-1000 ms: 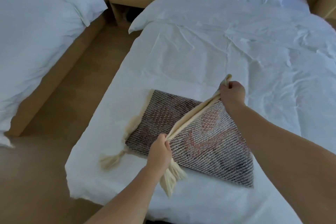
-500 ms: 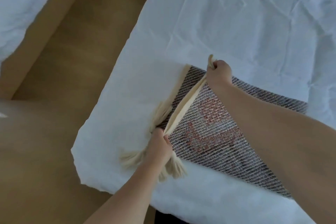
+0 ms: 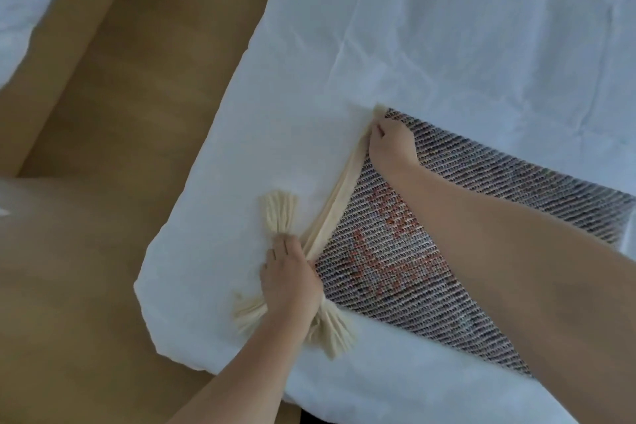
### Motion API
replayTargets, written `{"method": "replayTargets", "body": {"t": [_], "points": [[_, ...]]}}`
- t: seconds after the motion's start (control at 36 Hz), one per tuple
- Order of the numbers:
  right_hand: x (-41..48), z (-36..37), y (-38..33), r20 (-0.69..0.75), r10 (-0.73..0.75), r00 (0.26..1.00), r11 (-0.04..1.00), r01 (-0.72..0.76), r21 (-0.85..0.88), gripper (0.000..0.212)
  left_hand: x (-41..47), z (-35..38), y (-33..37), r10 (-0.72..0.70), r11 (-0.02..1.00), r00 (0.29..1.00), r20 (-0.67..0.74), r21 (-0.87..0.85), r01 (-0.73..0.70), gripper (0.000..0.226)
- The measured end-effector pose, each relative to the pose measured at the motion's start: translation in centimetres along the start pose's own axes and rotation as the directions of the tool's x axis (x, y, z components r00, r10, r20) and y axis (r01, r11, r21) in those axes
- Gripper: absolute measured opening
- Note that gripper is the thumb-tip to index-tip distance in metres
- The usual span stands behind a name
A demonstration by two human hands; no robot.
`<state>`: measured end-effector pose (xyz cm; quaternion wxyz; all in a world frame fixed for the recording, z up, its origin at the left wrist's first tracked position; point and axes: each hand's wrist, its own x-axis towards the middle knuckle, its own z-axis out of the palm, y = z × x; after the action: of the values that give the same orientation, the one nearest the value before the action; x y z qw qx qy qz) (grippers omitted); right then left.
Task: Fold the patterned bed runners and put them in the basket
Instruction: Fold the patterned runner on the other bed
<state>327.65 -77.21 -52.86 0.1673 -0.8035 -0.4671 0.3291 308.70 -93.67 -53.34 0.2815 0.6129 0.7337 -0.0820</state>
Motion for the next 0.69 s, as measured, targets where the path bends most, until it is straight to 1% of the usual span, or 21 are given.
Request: {"method": "replayTargets", "body": {"t": [0.03,0.06,0.08,0.11,0.14,0.19,0.28,0.36,0.47,0.58,0.69], "points": [[-0.3,0.0,0.4,-0.035,-0.095,0.995,0.992,0.091,-0.092,0.030,-0.1,0.2,0.2,0.053,0.996,0.998,-0.025,0.067,-0.051,0.053],[-0.4,0.0,1.1,-0.055,-0.192,0.980,0.958,0.175,-0.225,0.036,-0.1,0.4,0.7,0.112,0.989,0.992,-0.052,0.098,-0.107,0.062],[-0.5,0.1,1.9,-0.049,-0.274,0.960,0.902,0.239,-0.359,0.042,0.0,0.5,1.3,0.180,0.980,0.980,-0.085,0.097,-0.172,0.066],[-0.6,0.1,2.7,-0.011,-0.318,0.948,0.845,0.279,-0.457,0.048,0.3,0.7,2.1,0.251,0.966,0.962,-0.110,0.085,-0.242,0.067],[-0.6,0.2,3.6,0.044,-0.323,0.945,0.796,0.296,-0.527,0.055,0.7,0.9,3.0,0.327,0.943,0.937,-0.119,0.098,-0.317,0.065],[-0.7,0.3,5.6,0.119,-0.298,0.947,0.730,0.306,-0.610,0.065,1.9,1.4,5.2,0.455,0.883,0.887,-0.075,0.162,-0.440,0.063],[-0.7,-0.4,8.7,0.161,-0.299,0.940,0.695,0.331,-0.639,0.073,4.3,2.9,8.3,0.537,0.822,0.844,0.005,0.224,-0.524,0.058],[-0.7,-2.1,12.0,0.158,-0.293,0.943,0.694,0.324,-0.644,0.076,6.7,4.2,10.9,0.556,0.797,0.831,0.013,0.274,-0.538,0.059],[-1.1,-5.1,16.6,0.108,-0.229,0.967,0.724,0.243,-0.645,0.077,8.8,4.5,15.2,0.580,0.789,0.813,-0.053,0.286,-0.544,0.065],[-2.0,-8.3,21.7,0.031,-0.142,0.989,0.764,0.129,-0.632,0.077,9.8,5.5,20.3,0.626,0.734,0.780,-0.016,0.352,-0.581,0.070],[-3.0,-10.7,25.5,-0.003,-0.125,0.992,0.784,0.096,-0.614,0.078,10.8,6.4,23.0,0.639,0.698,0.769,0.000,0.419,-0.581,0.074]]}}
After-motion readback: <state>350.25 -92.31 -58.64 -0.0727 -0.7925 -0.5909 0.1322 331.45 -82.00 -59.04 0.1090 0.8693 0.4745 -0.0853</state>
